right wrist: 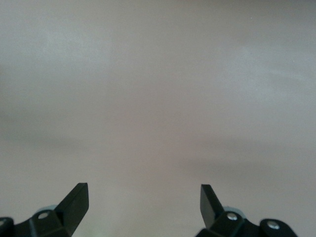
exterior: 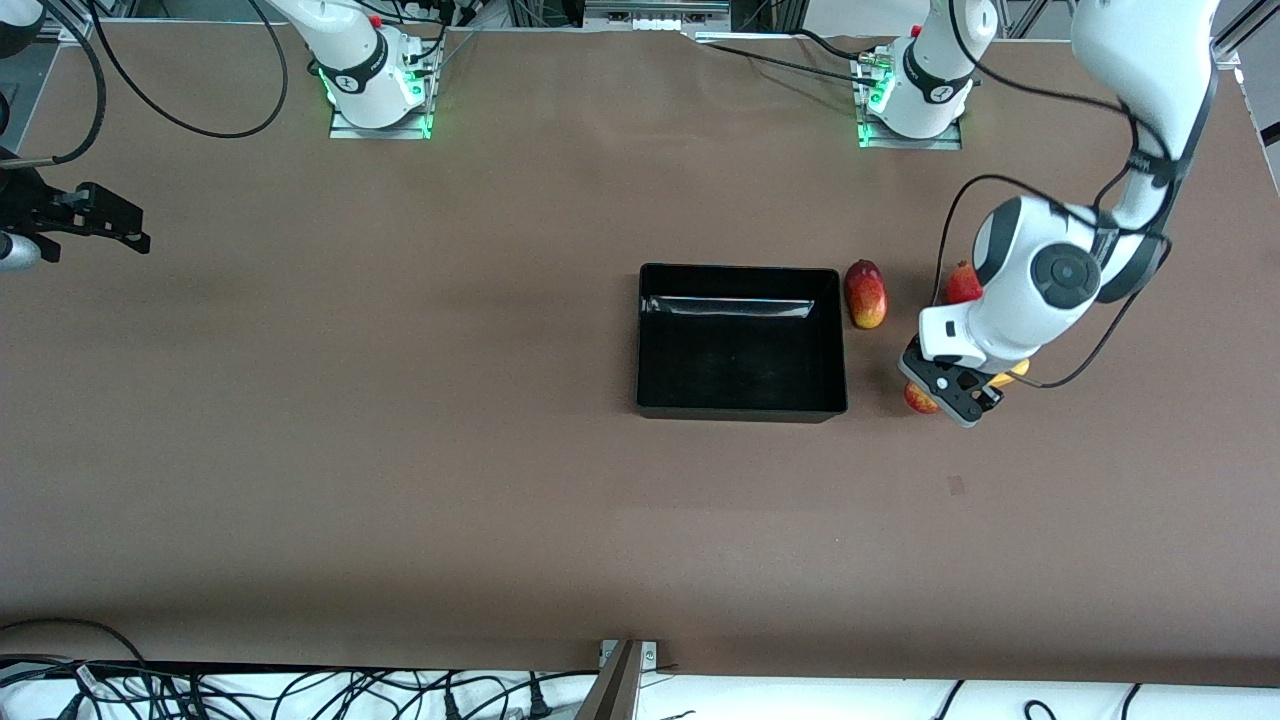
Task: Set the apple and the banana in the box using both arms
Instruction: 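Close the left gripper on the apple and lift it, then carry the apple with the left gripper over the box and lower it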
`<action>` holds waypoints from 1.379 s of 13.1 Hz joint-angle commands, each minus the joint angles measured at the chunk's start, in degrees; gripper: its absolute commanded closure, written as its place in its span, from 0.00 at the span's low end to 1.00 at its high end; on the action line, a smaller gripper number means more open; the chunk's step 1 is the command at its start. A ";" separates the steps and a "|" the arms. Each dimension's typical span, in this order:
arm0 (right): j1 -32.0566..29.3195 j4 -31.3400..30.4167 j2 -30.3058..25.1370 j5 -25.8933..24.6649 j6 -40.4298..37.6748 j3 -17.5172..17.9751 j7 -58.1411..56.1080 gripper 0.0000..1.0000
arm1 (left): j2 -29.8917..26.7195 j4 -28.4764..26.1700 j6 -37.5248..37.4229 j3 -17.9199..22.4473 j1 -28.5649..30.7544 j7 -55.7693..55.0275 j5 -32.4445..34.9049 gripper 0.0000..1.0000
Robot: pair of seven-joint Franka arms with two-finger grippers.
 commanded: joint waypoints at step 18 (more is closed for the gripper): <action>-0.62 1.29 0.59 -0.13 -0.73 0.32 -0.64 0.00 | 16.38 11.14 1.39 2.28 -33.54 -53.01 -3.39 1.00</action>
